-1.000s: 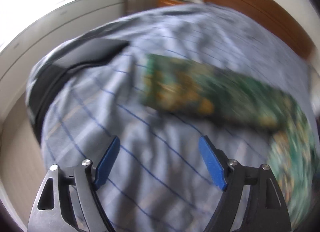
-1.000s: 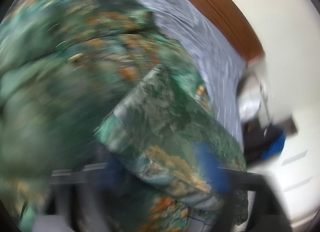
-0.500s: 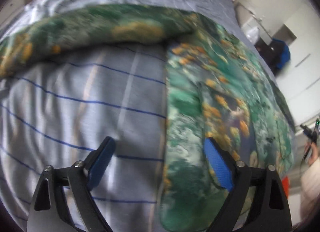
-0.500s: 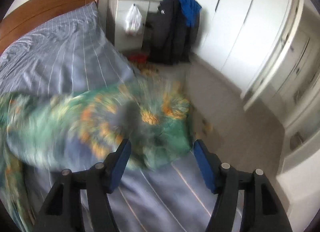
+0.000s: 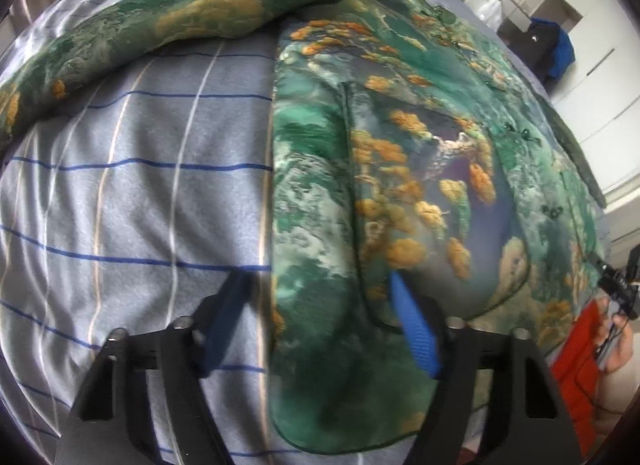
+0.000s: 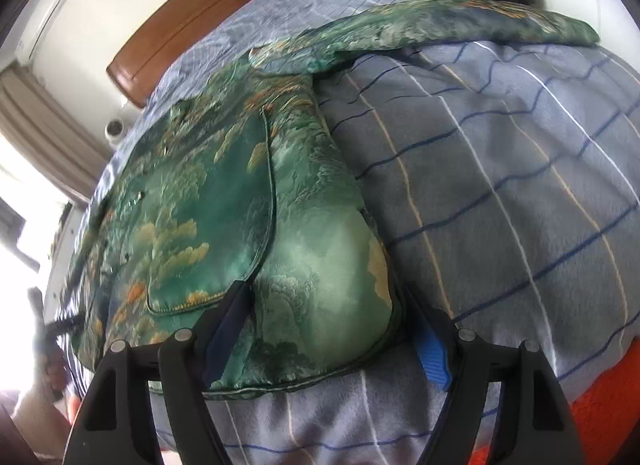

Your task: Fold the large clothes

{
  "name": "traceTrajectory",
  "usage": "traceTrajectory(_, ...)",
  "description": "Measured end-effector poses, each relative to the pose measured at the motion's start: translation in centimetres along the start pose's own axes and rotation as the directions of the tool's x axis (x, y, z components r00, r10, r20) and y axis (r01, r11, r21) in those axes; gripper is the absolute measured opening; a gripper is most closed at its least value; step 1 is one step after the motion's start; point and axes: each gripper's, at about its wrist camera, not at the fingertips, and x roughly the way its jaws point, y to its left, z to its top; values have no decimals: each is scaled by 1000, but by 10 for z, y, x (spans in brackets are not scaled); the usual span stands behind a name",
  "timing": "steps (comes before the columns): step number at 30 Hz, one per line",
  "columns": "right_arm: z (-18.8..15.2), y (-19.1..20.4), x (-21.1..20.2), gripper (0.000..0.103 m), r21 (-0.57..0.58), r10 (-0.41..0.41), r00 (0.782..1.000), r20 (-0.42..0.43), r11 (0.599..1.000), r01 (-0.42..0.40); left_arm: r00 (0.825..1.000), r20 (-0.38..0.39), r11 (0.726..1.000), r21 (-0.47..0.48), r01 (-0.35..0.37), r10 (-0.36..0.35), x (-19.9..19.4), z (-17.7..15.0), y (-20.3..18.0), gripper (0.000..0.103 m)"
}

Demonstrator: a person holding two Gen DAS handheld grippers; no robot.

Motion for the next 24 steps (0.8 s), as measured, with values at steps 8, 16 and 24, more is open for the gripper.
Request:
traceTrajectory(8,-1,16,6,36,-57,-3,997,-83,998,-2,1000,8,1000,-15,19,-19,-6,0,-14,18)
traceTrajectory(16,20,18,-25,10,-98,38,994,-102,994,-48,992,39,991,-55,120,-118,-50,-31,-20,13)
traceTrajectory(24,12,-9,-16,10,-94,-62,984,-165,994,47,989,-11,977,-157,147,-151,-12,-59,-17,15)
